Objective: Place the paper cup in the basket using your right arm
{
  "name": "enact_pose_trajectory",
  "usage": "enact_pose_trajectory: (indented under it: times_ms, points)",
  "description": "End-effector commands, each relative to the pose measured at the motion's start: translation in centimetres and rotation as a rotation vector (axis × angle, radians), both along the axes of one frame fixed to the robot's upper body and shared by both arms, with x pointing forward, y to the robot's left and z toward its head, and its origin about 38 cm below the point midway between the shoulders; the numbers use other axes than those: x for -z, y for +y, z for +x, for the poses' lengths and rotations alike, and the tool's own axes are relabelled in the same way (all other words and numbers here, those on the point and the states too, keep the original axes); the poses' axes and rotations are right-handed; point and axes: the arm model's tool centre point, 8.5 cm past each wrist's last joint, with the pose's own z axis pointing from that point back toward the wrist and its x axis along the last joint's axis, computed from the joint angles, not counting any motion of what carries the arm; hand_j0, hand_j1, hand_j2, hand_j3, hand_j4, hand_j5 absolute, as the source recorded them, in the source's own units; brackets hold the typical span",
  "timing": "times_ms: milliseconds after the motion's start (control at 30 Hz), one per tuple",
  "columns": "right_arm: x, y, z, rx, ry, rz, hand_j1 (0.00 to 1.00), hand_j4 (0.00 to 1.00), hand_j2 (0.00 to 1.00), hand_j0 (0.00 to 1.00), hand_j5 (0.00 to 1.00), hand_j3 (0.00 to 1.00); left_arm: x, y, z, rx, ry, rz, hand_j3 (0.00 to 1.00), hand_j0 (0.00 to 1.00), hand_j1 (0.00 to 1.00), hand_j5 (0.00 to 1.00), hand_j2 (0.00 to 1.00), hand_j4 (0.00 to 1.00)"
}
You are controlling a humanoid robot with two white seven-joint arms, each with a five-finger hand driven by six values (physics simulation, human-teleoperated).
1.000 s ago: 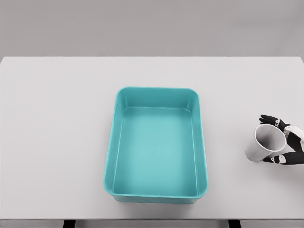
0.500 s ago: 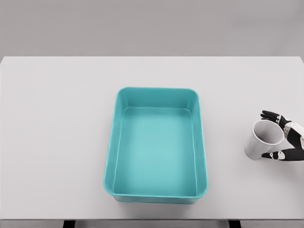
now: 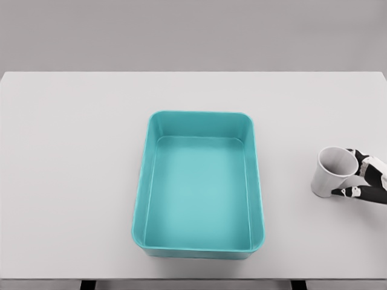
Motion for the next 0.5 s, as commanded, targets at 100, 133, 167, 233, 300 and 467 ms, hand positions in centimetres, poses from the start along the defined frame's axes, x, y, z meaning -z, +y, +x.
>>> enact_pose_trajectory:
  times_ms: [100,133,167,233,300,467]
  points:
    - [-0.1,0.1,0.1,-0.002,-0.004,0.001,0.49,0.49,0.49,0.49,0.49,0.49,0.0,0.0,0.0,0.0,0.0,0.0,1.0,1.0,1.0,1.0,1.0,1.0]
    - [0.0,0.2,0.1,-0.001,-0.004,0.008,0.49,0.49,0.49,0.49,0.49,0.49,0.0,0.0,0.0,0.0,0.0,0.001,1.0,1.0,1.0,1.0,1.0,1.0]
    - [0.2,0.4,0.1,-0.001,-0.004,0.012,0.49,0.49,0.49,0.49,0.49,0.49,0.0,0.0,0.0,0.0,0.0,0.0,1.0,1.0,1.0,1.0,1.0,1.0]
    - [0.1,0.5,0.2,-0.001,-0.008,0.015,0.49,0.49,0.49,0.49,0.49,0.49,0.0,0.0,0.0,0.0,0.0,0.001,1.0,1.0,1.0,1.0,1.0,1.0]
    - [-0.5,0.4,0.6,0.003,-0.029,0.019,0.49,0.49,0.49,0.49,0.49,0.49,0.0,0.0,0.0,0.0,0.0,0.0,1.0,1.0,1.0,1.0,1.0,1.0]
    - [-0.6,1.1,1.1,0.005,-0.047,0.045,0.49,0.49,0.49,0.49,0.49,0.49,0.0,0.0,0.0,0.0,0.0,0.001,1.0,1.0,1.0,1.0,1.0,1.0]
